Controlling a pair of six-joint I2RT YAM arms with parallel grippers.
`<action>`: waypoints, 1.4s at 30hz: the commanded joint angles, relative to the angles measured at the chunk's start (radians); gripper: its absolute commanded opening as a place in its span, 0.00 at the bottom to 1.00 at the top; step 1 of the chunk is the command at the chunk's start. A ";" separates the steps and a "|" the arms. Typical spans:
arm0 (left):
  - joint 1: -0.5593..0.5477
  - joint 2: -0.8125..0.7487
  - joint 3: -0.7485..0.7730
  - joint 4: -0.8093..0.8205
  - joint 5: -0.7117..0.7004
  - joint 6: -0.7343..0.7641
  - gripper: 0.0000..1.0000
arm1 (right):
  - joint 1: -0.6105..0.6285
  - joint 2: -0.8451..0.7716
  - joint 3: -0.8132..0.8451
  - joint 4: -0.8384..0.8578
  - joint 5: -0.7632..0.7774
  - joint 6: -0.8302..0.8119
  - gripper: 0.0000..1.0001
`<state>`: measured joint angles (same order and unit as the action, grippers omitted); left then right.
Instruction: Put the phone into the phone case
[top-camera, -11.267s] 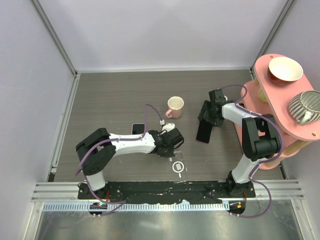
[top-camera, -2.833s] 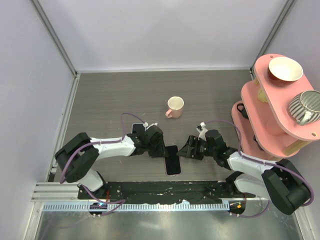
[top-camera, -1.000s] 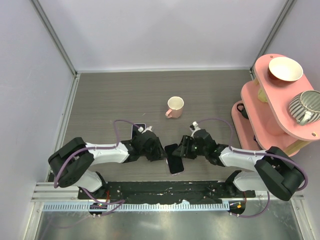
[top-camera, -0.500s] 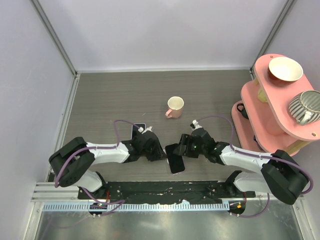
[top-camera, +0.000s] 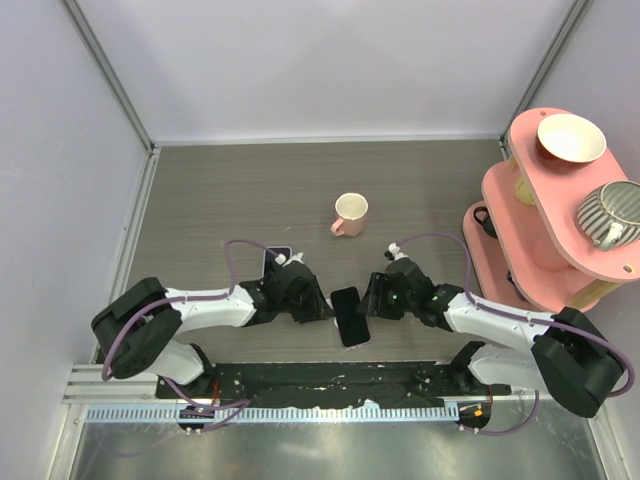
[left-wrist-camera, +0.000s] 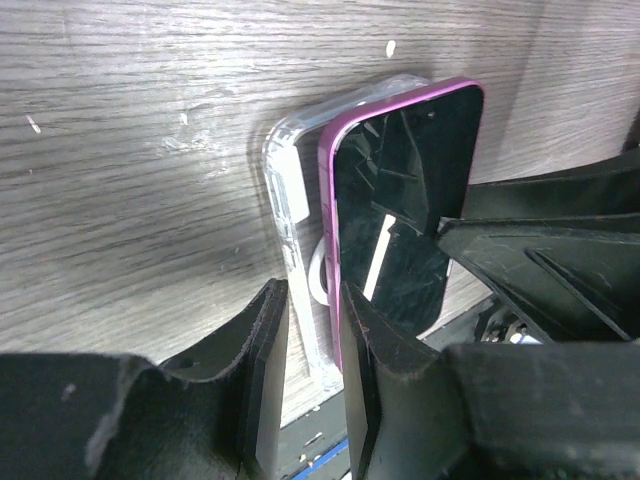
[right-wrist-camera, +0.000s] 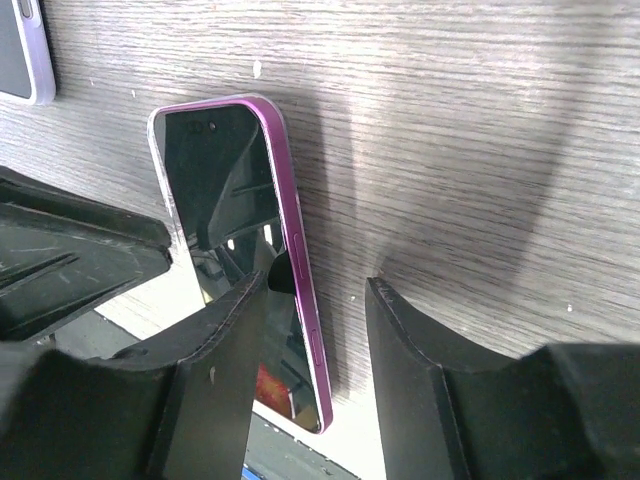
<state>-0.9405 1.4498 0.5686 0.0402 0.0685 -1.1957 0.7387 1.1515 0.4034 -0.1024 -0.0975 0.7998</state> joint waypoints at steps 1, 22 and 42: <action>-0.003 -0.065 0.020 -0.003 -0.009 0.015 0.31 | 0.002 -0.027 0.005 0.018 -0.011 -0.002 0.49; -0.004 0.018 0.024 0.073 0.019 0.030 0.32 | 0.002 -0.032 0.100 -0.166 0.222 -0.093 0.33; -0.004 0.041 0.010 0.095 0.025 0.024 0.33 | 0.116 0.131 0.141 -0.106 0.209 -0.036 0.32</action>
<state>-0.9405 1.4776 0.5716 0.0780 0.0803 -1.1740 0.8436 1.2766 0.5293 -0.2146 0.0811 0.7403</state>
